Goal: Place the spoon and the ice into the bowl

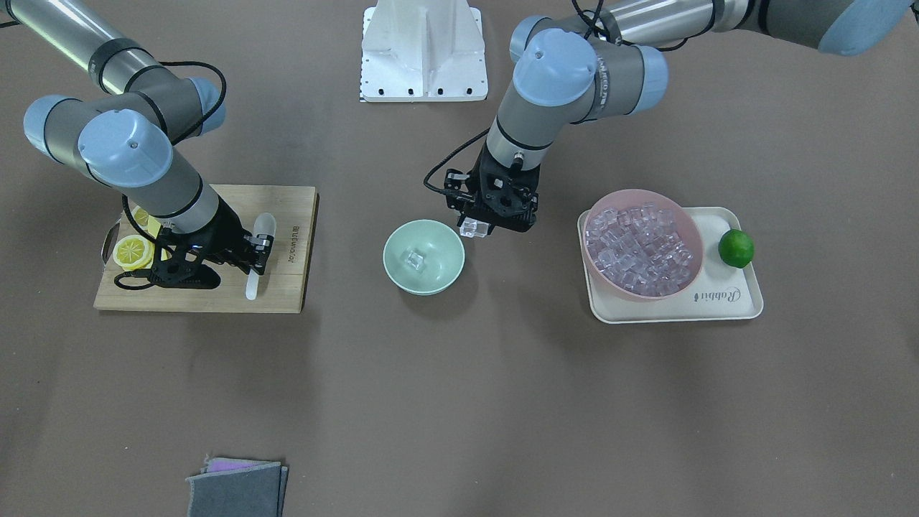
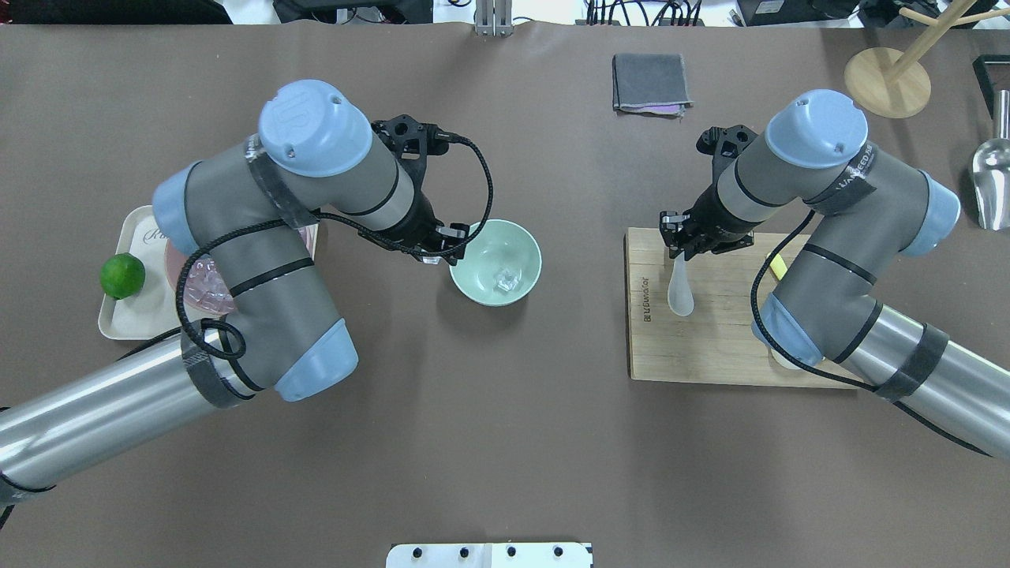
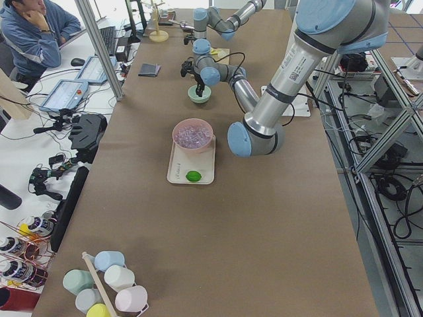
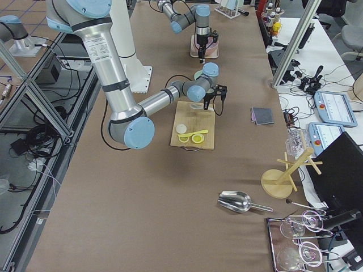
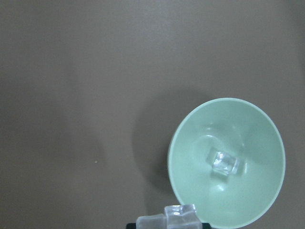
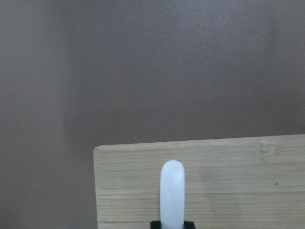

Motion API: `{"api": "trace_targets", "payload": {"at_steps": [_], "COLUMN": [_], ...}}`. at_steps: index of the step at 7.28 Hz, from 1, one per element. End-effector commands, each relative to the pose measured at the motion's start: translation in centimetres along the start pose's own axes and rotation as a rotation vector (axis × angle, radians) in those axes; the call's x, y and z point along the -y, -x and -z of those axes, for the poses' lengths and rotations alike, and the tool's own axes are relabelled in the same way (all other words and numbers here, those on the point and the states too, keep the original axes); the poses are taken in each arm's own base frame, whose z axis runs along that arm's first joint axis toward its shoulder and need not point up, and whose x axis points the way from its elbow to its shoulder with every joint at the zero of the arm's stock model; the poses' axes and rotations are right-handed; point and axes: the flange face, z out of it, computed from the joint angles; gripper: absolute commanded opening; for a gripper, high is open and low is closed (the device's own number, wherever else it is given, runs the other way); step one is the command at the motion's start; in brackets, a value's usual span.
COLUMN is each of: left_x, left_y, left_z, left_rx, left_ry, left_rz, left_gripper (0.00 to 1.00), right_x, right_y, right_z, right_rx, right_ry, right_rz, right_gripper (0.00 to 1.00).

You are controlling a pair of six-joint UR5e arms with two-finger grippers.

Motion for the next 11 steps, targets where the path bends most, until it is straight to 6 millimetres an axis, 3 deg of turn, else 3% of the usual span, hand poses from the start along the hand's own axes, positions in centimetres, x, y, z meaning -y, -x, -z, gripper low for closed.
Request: {"api": "trace_targets", "payload": {"at_steps": [1, 3, 5, 6, 9, 11], "left_x": [0.6, 0.5, 1.3, 2.0, 1.2, 1.4], "left_y": [-2.1, -2.4, -1.1, 0.4, 11.9, 17.5], "left_z": [-2.4, -2.6, -1.3, 0.9, 6.4, 8.1], "left_rx": [-0.025, -0.065, -0.077, -0.084, -0.096, -0.086], "left_ry": [-0.004, -0.024, -0.054, -0.080, -0.043, -0.024], "left_rz": [-0.007, -0.035, -0.039, -0.031, -0.068, -0.099], "left_gripper": [0.00, 0.98, 0.98, 0.98, 0.98, 0.98], "right_x": [2.3, 3.1, 2.3, 1.9, -0.9, -3.9], "right_y": [2.2, 7.3, 12.1, 13.9, 19.3, 21.1], "right_z": [2.9, 4.7, 4.0, 3.8, 1.9, -0.7], "right_rx": [0.047, 0.102, 0.126, 0.133, 0.141, 0.131], "right_ry": [-0.015, -0.027, -0.010, -0.012, -0.103, -0.177], "right_rz": [-0.039, -0.134, -0.232, -0.269, -0.408, -0.455], "right_gripper": [0.00, 0.00, 0.00, 0.00, 0.00, 0.02]}}
